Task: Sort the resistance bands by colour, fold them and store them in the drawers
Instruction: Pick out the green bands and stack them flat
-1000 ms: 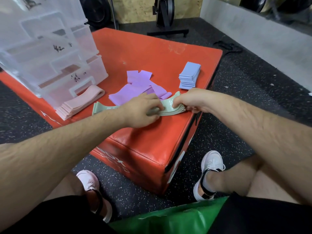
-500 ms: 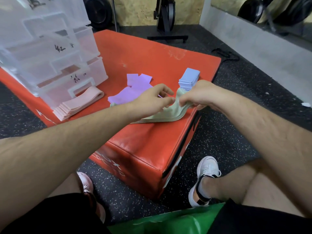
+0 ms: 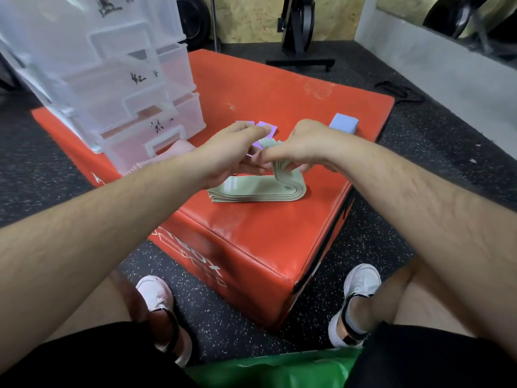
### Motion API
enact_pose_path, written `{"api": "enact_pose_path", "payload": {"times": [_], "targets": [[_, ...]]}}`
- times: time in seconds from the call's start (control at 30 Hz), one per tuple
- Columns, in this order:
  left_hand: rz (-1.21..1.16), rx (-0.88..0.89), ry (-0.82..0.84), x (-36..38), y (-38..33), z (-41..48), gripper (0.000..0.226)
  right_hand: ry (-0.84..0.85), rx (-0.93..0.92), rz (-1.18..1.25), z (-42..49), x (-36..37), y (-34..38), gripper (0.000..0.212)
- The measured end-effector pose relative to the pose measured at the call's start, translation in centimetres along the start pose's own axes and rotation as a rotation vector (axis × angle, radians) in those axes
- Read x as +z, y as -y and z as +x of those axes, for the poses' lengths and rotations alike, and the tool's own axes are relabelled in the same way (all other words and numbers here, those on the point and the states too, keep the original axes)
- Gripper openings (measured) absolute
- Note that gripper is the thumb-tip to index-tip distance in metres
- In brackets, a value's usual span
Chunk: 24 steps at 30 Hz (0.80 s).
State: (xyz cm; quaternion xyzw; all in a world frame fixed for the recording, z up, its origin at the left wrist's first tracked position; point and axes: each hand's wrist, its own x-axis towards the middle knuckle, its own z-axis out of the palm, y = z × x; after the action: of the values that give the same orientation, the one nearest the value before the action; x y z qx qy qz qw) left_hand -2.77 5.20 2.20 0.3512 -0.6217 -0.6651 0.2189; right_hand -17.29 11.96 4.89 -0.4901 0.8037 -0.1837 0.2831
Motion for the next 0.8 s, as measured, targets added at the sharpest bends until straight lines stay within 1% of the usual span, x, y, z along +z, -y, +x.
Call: {"api": "enact_pose_path", "payload": {"times": [0.07,0.17,0.2,0.33,0.37,0.4,0.47,0.53,0.6,0.63,0.67,0.7,0.73,0.8], "targets": [[0.040,-0.007,-0.046,-0.9,0.1,-0.3,0.032,0.057,-0.031,-0.053,-0.1,0.3,0.8,0.058],[0.111,-0.006,-0.098,-2.3,0.5,-0.6,0.030,0.107,-0.108,-0.058,0.2,1.2,1.6,0.063],[0.154,-0.003,-0.122,-2.8,0.6,-0.7,0.031,0.108,-0.139,-0.069,0.3,1.6,1.7,0.061],[0.500,0.029,-0.269,-4.6,1.6,-0.8,0.036,0.117,-0.310,-0.100,1.3,3.3,2.0,0.016],[0.587,0.023,-0.289,-5.0,1.7,-0.9,0.040,0.111,-0.351,-0.121,1.5,3.6,2.0,0.012],[0.650,0.021,-0.299,-5.3,1.8,-1.0,0.043,0.100,-0.392,-0.164,1.9,4.1,1.9,0.016],[0.733,0.035,-0.279,-5.8,2.1,-1.1,0.038,0.093,-0.450,-0.294,2.6,4.8,1.6,0.024],[0.852,0.058,-0.266,-6.2,2.6,-1.0,0.031,0.117,-0.459,-0.366,3.4,5.5,1.0,0.028],[1.048,0.082,-0.270,-6.4,3.0,-1.1,0.028,0.125,-0.463,-0.391,4.1,6.0,0.3,0.028],[1.153,0.129,-0.271,-6.7,3.4,-0.9,0.031,0.113,-0.474,-0.393,4.4,6.2,0.1,0.029],[1.232,0.211,-0.262,-6.9,3.8,-0.7,0.034,0.095,-0.490,-0.391,4.6,6.4,0.0,0.029],[1.271,0.281,-0.232,-7.2,4.0,-0.6,0.035,0.076,-0.511,-0.391,4.7,6.6,-0.1,0.028],[1.294,0.362,-0.204,-7.3,4.2,-0.5,0.034,0.063,-0.530,-0.394,4.7,6.8,-0.1,0.027],[1.354,0.461,-0.132,-7.4,4.6,-0.4,0.025,0.065,-0.558,-0.393,4.5,6.8,-0.3,0.026]]}}
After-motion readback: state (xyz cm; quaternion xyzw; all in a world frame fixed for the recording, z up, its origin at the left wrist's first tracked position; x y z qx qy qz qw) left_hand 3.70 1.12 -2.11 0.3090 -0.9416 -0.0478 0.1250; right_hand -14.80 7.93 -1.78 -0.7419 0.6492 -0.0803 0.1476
